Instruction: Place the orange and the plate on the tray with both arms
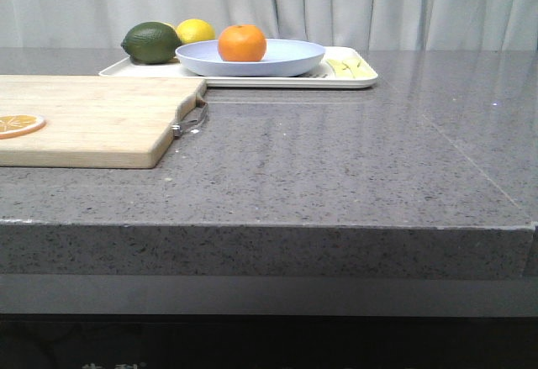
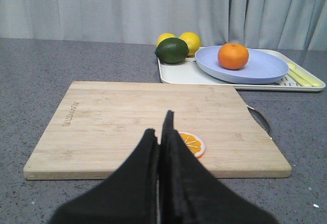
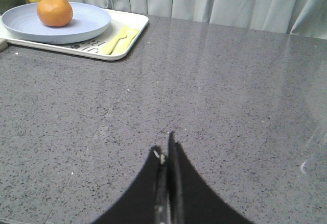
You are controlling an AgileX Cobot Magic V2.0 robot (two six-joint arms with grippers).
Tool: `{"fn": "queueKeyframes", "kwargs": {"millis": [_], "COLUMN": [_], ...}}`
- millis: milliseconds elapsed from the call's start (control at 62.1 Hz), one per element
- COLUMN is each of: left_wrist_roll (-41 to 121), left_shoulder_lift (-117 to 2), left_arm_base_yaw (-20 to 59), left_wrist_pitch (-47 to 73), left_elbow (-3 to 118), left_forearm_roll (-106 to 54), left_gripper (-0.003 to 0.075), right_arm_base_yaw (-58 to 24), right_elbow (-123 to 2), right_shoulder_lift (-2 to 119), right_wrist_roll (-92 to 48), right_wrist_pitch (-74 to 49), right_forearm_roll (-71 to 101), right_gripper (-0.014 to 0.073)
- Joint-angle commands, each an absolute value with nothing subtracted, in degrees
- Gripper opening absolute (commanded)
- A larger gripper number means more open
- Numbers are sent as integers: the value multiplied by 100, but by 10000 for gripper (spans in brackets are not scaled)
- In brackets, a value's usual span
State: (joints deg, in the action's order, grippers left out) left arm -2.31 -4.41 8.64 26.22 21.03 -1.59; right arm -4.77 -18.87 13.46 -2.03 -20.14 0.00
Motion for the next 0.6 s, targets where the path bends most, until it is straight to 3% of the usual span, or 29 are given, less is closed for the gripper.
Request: {"fn": "queueKeyframes", "kwargs": {"millis": [0, 322, 580], "left_wrist_roll": [-290, -290, -290], "left_shoulder_lift": [-514, -514, 151], "left_arm_base_yaw": [856, 856, 311], "left_wrist_pitch": [2146, 2114, 1150], "left_elbow": [2249, 2249, 1234], "left_forearm_roll": [-199, -226, -301], "left_gripper": [-17, -17, -17], "right_arm_base_yaw": [-469, -469, -469], "right_elbow": [-2019, -2019, -2019], "right_shoulder_lift": [1389, 1389, 1389], "right_wrist_roll": [-262, -262, -262], "right_wrist_pitch": [-1527, -1527, -1534], "right_forearm_roll": [-91, -91, -91], "right_gripper": [-69, -69, -69]}}
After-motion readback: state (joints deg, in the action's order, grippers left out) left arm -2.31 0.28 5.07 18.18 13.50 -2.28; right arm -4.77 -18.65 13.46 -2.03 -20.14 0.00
